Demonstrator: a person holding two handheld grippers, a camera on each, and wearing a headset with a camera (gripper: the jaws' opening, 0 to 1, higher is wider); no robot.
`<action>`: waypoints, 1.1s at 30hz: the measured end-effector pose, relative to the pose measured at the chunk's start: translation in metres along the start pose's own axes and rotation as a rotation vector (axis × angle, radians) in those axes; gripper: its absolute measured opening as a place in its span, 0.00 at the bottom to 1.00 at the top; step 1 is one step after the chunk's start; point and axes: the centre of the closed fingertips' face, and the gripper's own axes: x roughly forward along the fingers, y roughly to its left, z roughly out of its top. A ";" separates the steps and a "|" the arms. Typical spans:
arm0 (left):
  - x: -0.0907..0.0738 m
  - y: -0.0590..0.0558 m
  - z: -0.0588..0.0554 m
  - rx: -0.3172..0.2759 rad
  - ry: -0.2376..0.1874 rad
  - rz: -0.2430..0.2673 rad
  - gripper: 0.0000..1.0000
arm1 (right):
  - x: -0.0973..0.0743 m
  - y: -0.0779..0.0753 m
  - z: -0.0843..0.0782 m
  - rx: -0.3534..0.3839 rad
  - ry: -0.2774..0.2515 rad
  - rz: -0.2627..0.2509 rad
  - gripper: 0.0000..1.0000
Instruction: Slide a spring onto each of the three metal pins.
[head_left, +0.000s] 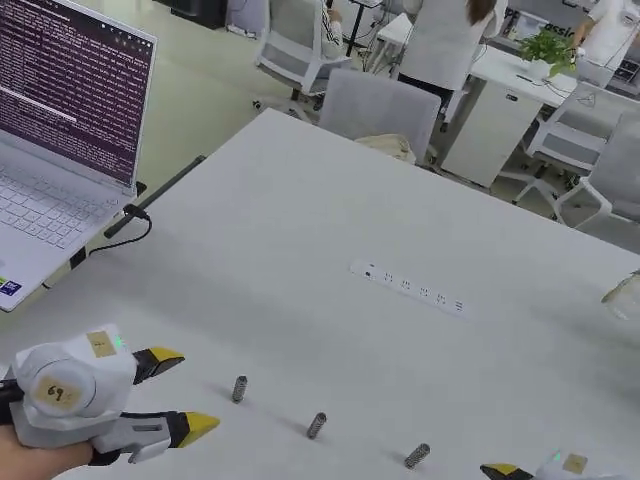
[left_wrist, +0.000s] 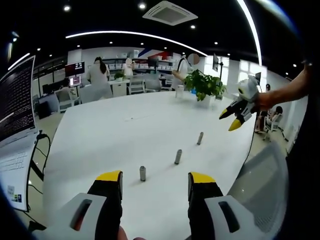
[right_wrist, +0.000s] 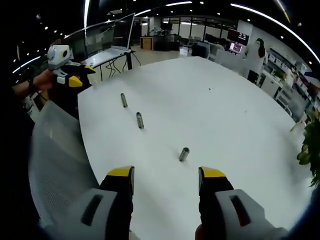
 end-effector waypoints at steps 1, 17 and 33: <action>0.000 0.000 0.000 -0.002 -0.002 0.000 0.48 | -0.001 0.003 -0.003 0.023 -0.004 -0.003 0.51; 0.002 -0.001 0.003 0.011 0.001 -0.028 0.49 | -0.011 0.028 -0.015 0.157 -0.054 -0.028 0.56; 0.004 0.000 0.006 0.001 -0.010 -0.021 0.51 | -0.010 0.033 -0.016 0.177 -0.069 -0.026 0.61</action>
